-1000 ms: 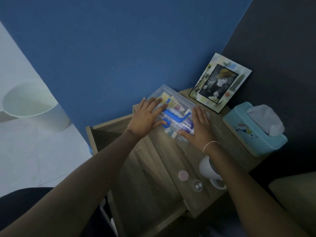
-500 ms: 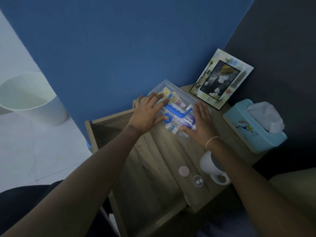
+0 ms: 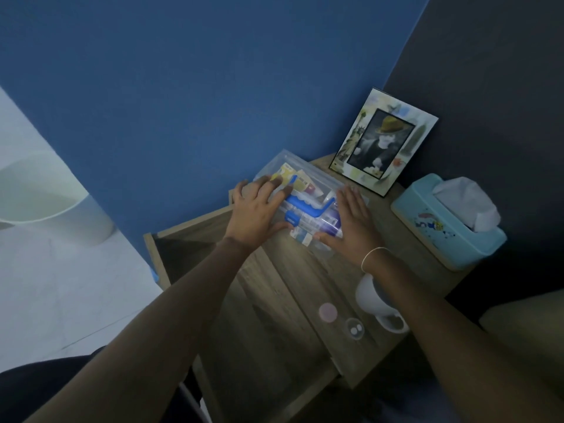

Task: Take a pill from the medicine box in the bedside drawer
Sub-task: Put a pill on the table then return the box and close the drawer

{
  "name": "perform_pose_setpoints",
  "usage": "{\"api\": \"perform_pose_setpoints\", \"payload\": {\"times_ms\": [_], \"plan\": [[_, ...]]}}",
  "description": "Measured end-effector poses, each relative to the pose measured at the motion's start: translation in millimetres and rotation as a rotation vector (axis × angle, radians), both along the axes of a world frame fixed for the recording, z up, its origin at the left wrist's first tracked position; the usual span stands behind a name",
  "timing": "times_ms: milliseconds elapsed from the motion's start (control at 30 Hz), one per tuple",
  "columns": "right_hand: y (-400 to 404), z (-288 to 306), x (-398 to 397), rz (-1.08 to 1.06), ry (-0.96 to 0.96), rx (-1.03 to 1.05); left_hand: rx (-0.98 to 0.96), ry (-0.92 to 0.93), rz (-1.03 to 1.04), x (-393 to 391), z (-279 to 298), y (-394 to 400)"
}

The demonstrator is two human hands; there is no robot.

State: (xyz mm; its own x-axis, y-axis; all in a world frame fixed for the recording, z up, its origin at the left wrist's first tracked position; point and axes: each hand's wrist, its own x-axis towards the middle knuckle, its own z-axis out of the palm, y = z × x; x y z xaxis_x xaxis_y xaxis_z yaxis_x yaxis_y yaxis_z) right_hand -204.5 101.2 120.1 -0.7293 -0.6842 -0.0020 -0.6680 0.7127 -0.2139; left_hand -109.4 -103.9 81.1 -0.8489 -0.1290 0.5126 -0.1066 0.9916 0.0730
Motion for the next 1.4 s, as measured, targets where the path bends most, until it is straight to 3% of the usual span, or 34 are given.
{"api": "perform_pose_setpoints", "payload": {"times_ms": [400,600,767,933,1067,1400], "plan": [[2.1,9.7,4.7,0.010,-0.076,-0.011,0.057,-0.018,-0.046,0.9,17.7,-3.9],[-3.4,7.2,7.8,-0.009,-0.024,0.042,0.127,-0.035,-0.012,2.1,16.0,0.8],[-13.4,22.9,10.9,-0.083,-0.048,-0.028,0.377,-0.043,-0.037,14.5,7.5,12.7],[-26.2,21.1,11.9,-0.197,0.035,-0.205,0.556,0.045,0.186,38.1,-7.5,18.1],[-35.4,13.7,16.0,-0.280,0.023,-0.214,0.465,-0.164,0.216,34.9,-13.0,5.8],[-40.6,7.8,18.8,-0.278,0.111,-0.139,0.275,-0.072,0.175,10.2,-6.3,-2.4]]}}
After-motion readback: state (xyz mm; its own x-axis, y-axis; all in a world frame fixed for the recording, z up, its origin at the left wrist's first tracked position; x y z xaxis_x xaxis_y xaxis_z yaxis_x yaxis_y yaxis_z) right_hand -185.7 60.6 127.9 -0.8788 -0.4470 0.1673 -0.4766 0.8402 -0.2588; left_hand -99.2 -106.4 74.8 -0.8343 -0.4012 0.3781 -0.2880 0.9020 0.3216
